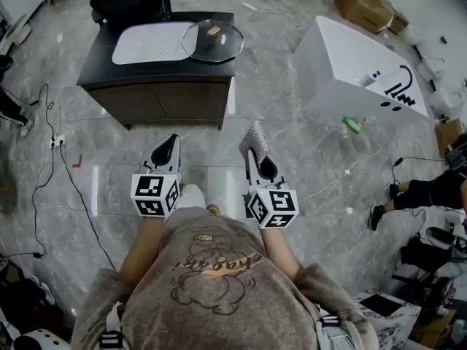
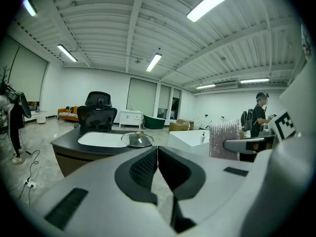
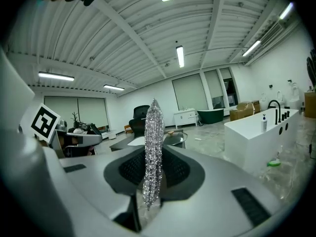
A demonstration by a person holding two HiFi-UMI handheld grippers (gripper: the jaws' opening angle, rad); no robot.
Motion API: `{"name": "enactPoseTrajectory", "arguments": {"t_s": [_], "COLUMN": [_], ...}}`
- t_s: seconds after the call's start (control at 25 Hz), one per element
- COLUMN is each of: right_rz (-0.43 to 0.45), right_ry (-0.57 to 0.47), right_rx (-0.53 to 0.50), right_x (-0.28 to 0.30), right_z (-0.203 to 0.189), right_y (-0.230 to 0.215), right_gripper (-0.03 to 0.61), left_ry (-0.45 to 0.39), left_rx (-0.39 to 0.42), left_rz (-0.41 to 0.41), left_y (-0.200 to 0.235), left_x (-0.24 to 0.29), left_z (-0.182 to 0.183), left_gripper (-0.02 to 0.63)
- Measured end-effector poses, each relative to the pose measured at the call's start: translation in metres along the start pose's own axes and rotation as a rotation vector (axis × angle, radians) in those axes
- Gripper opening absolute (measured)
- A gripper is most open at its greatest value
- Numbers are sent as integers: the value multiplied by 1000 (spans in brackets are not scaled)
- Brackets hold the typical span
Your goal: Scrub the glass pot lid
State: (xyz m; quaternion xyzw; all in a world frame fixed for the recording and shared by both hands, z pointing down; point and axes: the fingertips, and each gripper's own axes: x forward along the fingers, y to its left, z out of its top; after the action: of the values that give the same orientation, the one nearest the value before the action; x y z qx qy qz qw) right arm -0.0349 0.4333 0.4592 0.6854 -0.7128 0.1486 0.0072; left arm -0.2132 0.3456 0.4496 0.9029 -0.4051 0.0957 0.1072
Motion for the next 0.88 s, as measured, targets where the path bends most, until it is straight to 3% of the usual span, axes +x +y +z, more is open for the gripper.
{"name": "enactPoseTrajectory", "arguments": {"t_s": [0.4, 0.88], "right_rz": [-16, -7], "right_ry": [-15, 29], "right_rx": [-12, 0], "right_x": [62, 220], "right_z": [12, 51], "right_y": [-37, -87], "right_gripper": [81, 83], "left_ry": [-16, 44], "left_rx": [19, 57], "left_rz": [-21, -86], "left_y": [18, 71], "left_x": [83, 252], "left_z": [18, 61], "left_gripper": [18, 18]}}
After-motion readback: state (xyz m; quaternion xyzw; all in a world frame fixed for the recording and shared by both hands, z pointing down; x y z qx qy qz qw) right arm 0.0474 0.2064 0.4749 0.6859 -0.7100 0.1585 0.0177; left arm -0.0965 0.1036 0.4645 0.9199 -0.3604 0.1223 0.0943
